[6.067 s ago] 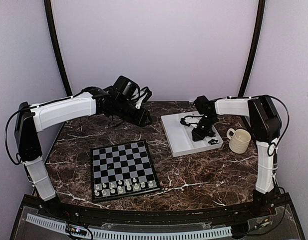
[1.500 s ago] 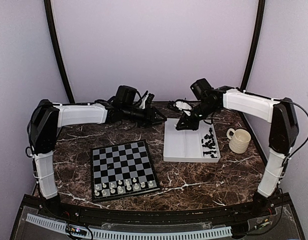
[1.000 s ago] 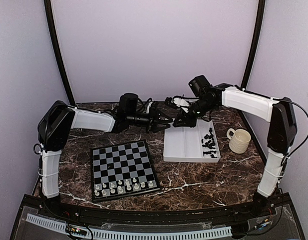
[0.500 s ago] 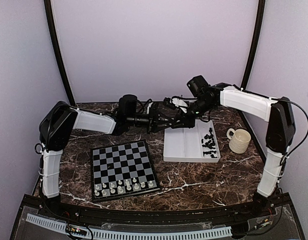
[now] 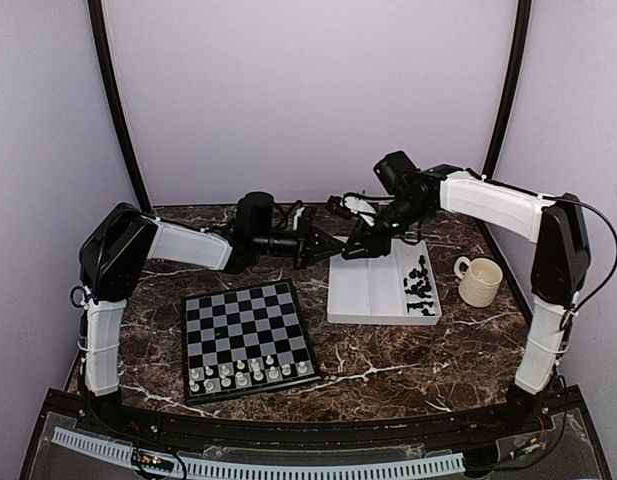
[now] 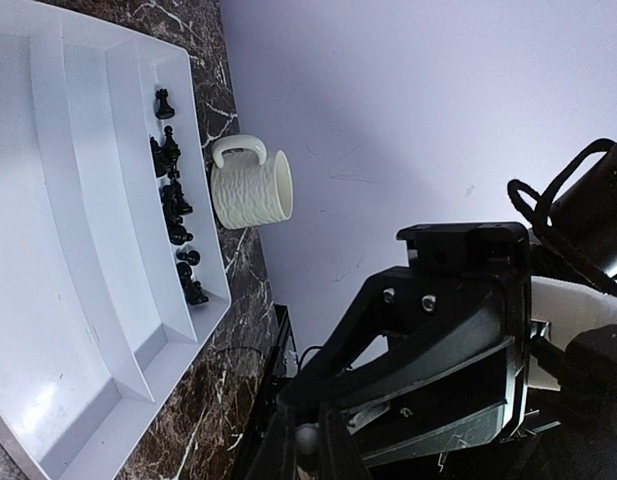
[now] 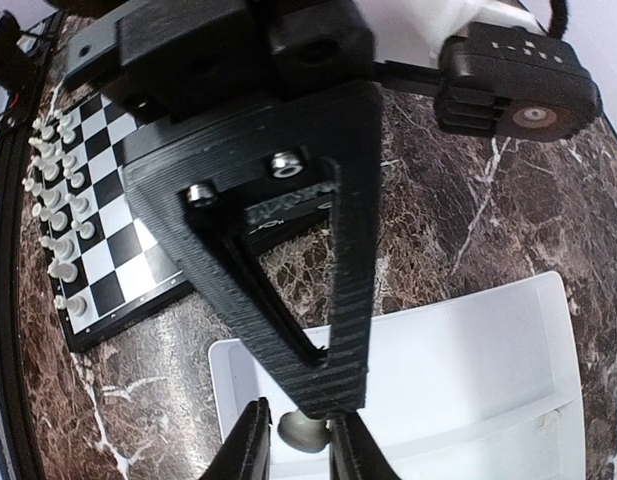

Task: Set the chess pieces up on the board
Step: Pass from the right arm to the left, then place the pawn at g2.

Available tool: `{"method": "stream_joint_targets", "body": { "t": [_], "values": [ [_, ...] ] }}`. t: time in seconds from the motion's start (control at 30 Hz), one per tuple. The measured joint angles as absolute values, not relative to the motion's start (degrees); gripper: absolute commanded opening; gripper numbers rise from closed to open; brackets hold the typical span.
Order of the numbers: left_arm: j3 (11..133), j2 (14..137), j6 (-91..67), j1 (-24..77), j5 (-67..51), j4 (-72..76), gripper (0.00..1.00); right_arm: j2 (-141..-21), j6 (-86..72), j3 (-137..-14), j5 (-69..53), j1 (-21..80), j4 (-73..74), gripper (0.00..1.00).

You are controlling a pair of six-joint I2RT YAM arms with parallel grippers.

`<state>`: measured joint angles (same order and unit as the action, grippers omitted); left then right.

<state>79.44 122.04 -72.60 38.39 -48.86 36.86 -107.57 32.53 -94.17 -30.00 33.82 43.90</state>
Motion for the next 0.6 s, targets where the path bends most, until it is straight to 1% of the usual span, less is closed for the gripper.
{"method": "stream_joint_targets", "body": {
  "t": [0.1,0.17,0.27,0.43,0.6],
  "values": [
    [79.44,122.02,-70.48,38.41,-48.82,36.01,0.00,-107.57,32.58,-94.19,-30.50,33.67,44.86,0.42],
    [79.44,121.64,-66.35,38.41,-48.25,32.51,0.00,-107.28,32.49,-94.02,-30.76,33.23,45.34,0.46],
    [78.48,118.96,-56.80,38.41,-45.95,23.40,0.00,-105.25,32.10,-92.27,-31.33,32.05,45.56,0.51],
    [75.40,109.23,-37.58,38.61,-40.58,8.67,0.00,-99.33,31.92,-85.23,-32.42,28.73,44.25,0.54],
    [68.40,96.57,-14.59,42.11,-30.52,-0.89,0.00,-97.62,31.38,-77.71,-29.61,26.70,41.08,0.56]
  ]
}}
